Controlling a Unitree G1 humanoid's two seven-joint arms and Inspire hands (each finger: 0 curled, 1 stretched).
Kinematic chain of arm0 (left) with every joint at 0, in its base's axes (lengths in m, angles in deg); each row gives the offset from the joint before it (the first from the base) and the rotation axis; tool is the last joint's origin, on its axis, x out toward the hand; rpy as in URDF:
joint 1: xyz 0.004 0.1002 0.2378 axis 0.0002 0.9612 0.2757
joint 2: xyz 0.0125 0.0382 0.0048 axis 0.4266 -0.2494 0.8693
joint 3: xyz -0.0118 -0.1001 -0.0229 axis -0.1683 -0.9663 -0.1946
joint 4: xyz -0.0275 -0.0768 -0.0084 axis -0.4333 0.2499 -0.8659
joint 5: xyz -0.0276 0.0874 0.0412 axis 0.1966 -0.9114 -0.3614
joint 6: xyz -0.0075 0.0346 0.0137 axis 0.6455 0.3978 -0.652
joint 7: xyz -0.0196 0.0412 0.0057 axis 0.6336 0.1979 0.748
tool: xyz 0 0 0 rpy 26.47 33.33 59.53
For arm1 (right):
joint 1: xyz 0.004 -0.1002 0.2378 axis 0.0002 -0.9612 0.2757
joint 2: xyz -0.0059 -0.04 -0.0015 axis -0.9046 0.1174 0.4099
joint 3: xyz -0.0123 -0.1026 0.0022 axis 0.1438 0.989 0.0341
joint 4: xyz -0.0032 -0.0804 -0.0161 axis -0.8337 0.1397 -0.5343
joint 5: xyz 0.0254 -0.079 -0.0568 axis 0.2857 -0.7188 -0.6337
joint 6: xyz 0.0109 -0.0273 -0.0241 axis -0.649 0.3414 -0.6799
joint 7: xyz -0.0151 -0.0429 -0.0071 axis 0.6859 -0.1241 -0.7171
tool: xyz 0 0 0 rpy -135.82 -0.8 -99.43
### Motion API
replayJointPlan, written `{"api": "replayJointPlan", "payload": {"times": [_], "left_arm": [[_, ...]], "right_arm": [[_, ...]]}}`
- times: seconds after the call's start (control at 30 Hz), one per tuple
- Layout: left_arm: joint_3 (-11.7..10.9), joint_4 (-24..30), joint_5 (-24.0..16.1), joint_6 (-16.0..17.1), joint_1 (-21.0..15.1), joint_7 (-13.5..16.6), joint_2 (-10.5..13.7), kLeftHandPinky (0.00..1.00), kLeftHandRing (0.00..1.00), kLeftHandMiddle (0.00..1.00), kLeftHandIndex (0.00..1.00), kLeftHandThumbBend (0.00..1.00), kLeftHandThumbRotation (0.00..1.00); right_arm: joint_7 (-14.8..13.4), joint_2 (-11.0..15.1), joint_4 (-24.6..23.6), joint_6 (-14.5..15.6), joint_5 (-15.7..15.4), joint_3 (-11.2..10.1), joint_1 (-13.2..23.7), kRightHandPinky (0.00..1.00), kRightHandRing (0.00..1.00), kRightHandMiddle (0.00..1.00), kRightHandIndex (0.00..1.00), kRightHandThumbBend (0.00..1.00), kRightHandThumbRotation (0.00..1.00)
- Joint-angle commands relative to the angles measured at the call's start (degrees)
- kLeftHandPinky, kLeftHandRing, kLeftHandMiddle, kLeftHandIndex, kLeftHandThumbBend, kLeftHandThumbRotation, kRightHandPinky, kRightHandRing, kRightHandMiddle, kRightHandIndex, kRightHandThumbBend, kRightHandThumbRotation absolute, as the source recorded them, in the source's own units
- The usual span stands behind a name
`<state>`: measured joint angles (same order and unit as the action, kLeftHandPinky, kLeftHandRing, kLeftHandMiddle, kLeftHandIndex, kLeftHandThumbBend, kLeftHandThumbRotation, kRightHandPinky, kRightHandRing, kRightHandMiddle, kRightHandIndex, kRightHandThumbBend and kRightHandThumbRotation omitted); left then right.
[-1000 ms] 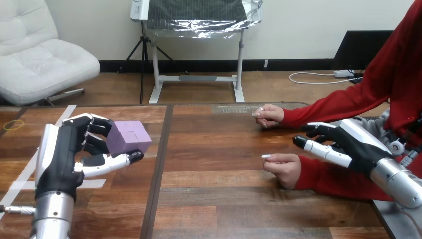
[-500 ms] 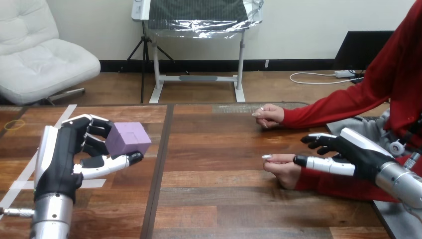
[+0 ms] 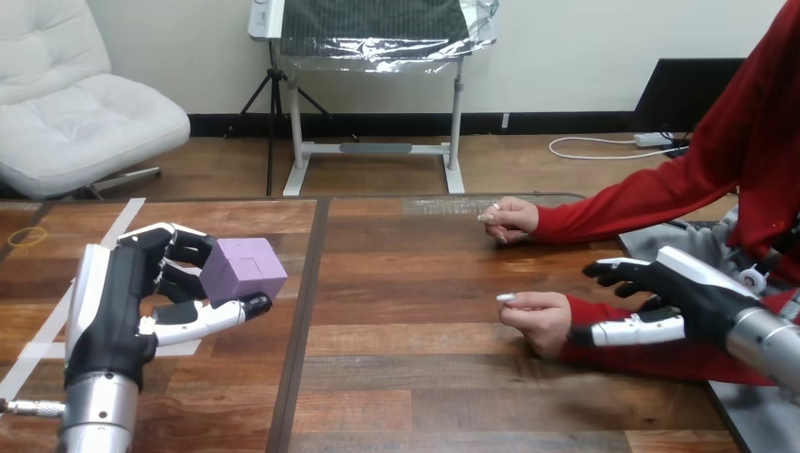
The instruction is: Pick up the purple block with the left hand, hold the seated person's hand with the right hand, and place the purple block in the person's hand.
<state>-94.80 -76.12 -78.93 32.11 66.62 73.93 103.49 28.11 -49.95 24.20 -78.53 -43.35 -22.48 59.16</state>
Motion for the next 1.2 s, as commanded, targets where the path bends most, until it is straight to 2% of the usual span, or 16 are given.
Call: {"api": "replayJointPlan", "payload": {"times": [0.0,0.17,0.47,0.87,1.07,1.17], "left_arm": [[-0.6,2.2,0.8,2.7,-2.2,-0.1,-0.5,0.37,0.39,0.41,0.41,0.66,0.0],[-0.5,2.1,1.1,2.7,-2.2,-0.4,-0.8,0.37,0.39,0.41,0.41,0.65,0.0],[-0.7,2.0,0.8,3.7,-2.2,-0.6,-0.8,0.37,0.39,0.4,0.4,0.65,0.0],[-1.4,1.6,1.3,4.1,-2.2,-1.3,-0.8,0.37,0.39,0.4,0.4,0.64,0.0],[-1.5,0.7,1.8,5.1,-2.4,-1.6,-0.7,0.37,0.39,0.4,0.4,0.64,0.0],[-1.6,0.9,1.8,4.9,-2.3,-1.7,-0.7,0.37,0.39,0.4,0.4,0.64,0.0]], "right_arm": [[0.4,1.6,-0.6,0.3,0.0,0.3,5.4,0.75,0.87,0.89,0.9,1.0,0.27],[1.1,1.9,-0.7,1.6,-0.5,0.9,5.8,0.76,0.88,0.91,0.91,1.0,0.17],[0.0,2.2,-1.1,2.9,-2.2,1.9,5.8,0.77,0.88,0.9,0.91,1.0,0.03],[-0.7,2.3,-0.7,3.6,-3.2,2.7,5.9,0.75,0.86,0.89,0.89,1.0,0.0],[-0.5,2.1,-0.6,3.9,-2.6,2.5,5.6,0.74,0.86,0.89,0.88,1.0,0.0],[0.0,1.8,-0.3,5.4,-2.7,2.7,5.8,0.73,0.86,0.89,0.88,1.0,0.0]]}}
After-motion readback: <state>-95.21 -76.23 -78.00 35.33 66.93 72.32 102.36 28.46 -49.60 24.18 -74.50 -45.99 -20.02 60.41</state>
